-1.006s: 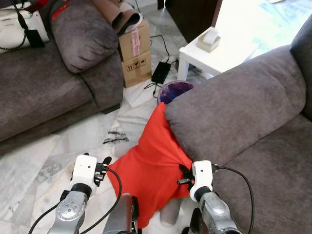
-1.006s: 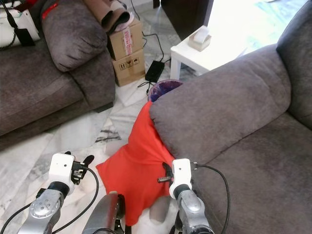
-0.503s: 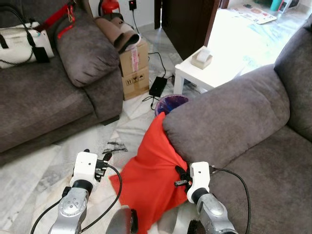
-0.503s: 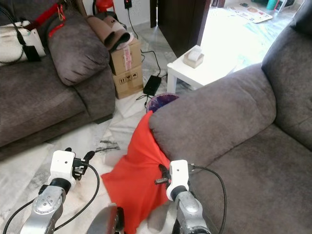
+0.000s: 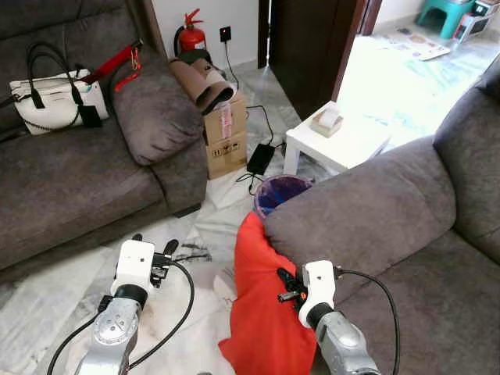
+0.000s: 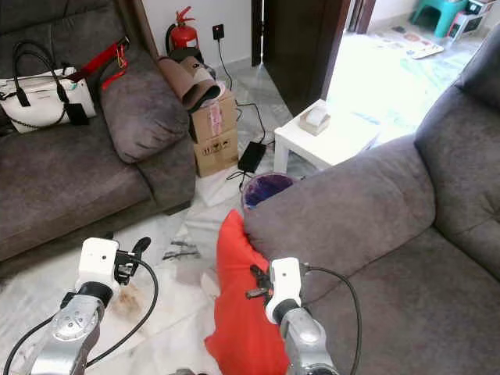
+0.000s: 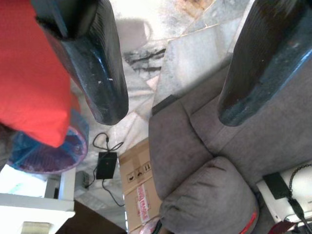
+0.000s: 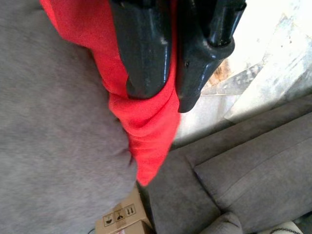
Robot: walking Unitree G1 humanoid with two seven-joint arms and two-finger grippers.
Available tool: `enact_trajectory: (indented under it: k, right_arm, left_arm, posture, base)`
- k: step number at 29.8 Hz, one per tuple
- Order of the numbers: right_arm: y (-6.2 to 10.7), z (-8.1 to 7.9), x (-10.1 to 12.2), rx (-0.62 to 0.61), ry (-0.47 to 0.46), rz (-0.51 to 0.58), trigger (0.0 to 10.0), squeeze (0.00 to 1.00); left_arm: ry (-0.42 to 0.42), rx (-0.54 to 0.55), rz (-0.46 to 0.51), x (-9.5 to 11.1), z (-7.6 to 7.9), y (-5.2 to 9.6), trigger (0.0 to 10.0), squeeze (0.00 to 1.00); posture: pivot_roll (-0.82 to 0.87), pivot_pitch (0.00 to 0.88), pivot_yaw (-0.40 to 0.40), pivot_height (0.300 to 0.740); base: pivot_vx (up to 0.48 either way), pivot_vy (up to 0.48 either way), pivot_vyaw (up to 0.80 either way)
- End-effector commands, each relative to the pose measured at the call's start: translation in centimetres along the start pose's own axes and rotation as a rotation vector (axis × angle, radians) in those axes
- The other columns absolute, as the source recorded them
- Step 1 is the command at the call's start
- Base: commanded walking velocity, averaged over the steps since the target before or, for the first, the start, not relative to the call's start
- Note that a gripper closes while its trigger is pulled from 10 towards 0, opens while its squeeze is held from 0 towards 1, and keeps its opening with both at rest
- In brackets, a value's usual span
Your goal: Move the pillow to the sofa from floor
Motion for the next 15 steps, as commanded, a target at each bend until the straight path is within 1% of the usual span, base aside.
enact_trajectory:
  k: [1, 4, 5, 7, 8, 12, 15]
  right_arm:
    - [-0.6, 0.3, 3.3, 0.002, 0.034, 0.161, 10.0, 0.00]
    - [-0.7, 0.6, 4.2, -0.001, 0.022, 0.202, 10.0, 0.00]
    - [-0.9, 0.6, 5.1, 0.007, 0.012, 0.239, 10.0, 0.00]
    - [-1.0, 0.6, 5.6, 0.012, 0.002, 0.262, 10.0, 0.00]
    - [-1.1, 0.6, 6.2, 0.013, 0.015, 0.275, 10.0, 0.00]
    - [-1.4, 0.8, 6.6, 0.003, 0.029, 0.274, 10.0, 0.00]
    - [-1.4, 1.0, 6.3, -0.024, 0.047, 0.243, 10.0, 0.00]
  left_arm:
    - [0.009, 0.007, -0.009, -0.4, -0.4, 0.3, 10.0, 0.00]
    - [0.012, 0.006, -0.004, -0.3, -0.4, 0.3, 10.0, 0.00]
    - [0.012, 0.005, -0.002, -0.2, -0.4, 0.3, 10.0, 0.00]
    - [0.012, 0.005, -0.001, -0.2, -0.4, 0.2, 10.0, 0.00]
    - [0.012, 0.004, 0.000, -0.2, -0.4, 0.2, 10.0, 0.00]
    - [0.012, 0.004, 0.000, -0.2, -0.4, 0.2, 10.0, 0.00]
    - [0.014, 0.000, 0.001, -0.2, -0.3, 0.1, 10.0, 0.00]
  posture:
    - [0.15, 0.099, 0.025, 0.740]
    - [0.15, 0.096, 0.024, 0.740]
    - [0.15, 0.096, 0.024, 0.740]
    - [0.15, 0.096, 0.024, 0.740]
    - [0.14, 0.094, 0.024, 0.740]
    - [0.14, 0.092, 0.023, 0.740]
    - [0.15, 0.087, 0.022, 0.740]
  base:
    - [0.000, 0.000, 0.00]
    - [0.000, 0.000, 0.00]
    - [0.000, 0.000, 0.00]
    - [0.000, 0.000, 0.00]
    - [0.000, 0.000, 0.00]
    - [0.000, 0.000, 0.00]
    - [0.000, 0.000, 0.00]
Point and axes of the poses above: a point about 5 cm out from each wrist's last joint towards the gripper, its own y axis pointing back from the gripper into the wrist, its own x axis along the axis of the wrist's last joint, z = x × y, the point moved 1 cm from there along -y, pointing out of the wrist towards the gripper, and after that the axes turned 5 degrees about y, right-handed, at the moved point
